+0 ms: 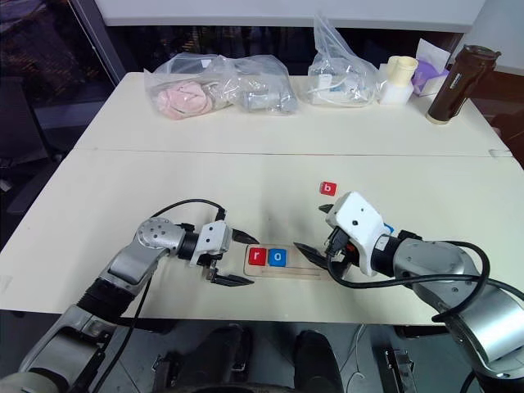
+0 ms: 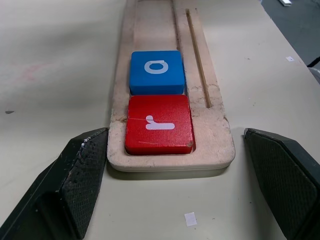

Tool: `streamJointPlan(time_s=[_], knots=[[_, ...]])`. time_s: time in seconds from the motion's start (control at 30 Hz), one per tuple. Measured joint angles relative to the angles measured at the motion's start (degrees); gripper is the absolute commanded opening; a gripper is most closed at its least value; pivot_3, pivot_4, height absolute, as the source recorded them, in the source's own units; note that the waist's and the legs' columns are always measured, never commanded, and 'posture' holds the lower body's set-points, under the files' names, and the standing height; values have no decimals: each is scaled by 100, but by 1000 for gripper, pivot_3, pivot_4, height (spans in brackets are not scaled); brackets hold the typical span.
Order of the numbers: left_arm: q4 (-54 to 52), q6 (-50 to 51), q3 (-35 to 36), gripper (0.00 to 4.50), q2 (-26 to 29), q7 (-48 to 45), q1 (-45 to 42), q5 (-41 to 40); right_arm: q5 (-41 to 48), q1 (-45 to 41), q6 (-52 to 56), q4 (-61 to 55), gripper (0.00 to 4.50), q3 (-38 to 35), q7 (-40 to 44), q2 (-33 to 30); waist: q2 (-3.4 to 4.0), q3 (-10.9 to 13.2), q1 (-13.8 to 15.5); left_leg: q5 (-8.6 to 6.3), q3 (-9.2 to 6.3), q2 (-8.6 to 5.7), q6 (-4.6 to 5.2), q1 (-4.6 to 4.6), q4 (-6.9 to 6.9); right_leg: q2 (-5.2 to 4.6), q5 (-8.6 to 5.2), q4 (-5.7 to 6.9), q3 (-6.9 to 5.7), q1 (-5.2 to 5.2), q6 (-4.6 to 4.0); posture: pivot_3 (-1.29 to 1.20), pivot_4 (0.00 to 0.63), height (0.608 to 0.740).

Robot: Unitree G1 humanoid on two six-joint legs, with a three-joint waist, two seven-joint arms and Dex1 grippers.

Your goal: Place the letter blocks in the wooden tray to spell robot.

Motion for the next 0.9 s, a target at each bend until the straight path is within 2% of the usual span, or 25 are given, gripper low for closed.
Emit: streamJointPlan(time_s=[0.67, 0.9], knots=[[-349, 519, 139, 4464, 206, -101, 180, -457, -9, -29, -15, 97, 4500, 71, 134, 12, -1, 2, 3, 0, 4, 0, 0, -12, 1, 0, 1, -1, 3, -10, -2, 0, 150, 740], [-632, 580, 569, 4464, 436, 109, 164, -604, -441, -462, -139, 853, 4500, 319, -242, 362, 1, 5, -8, 0, 6, 2, 0, -14, 0, 3, 2, 3, 4, -20, -4, 0, 150, 740]])
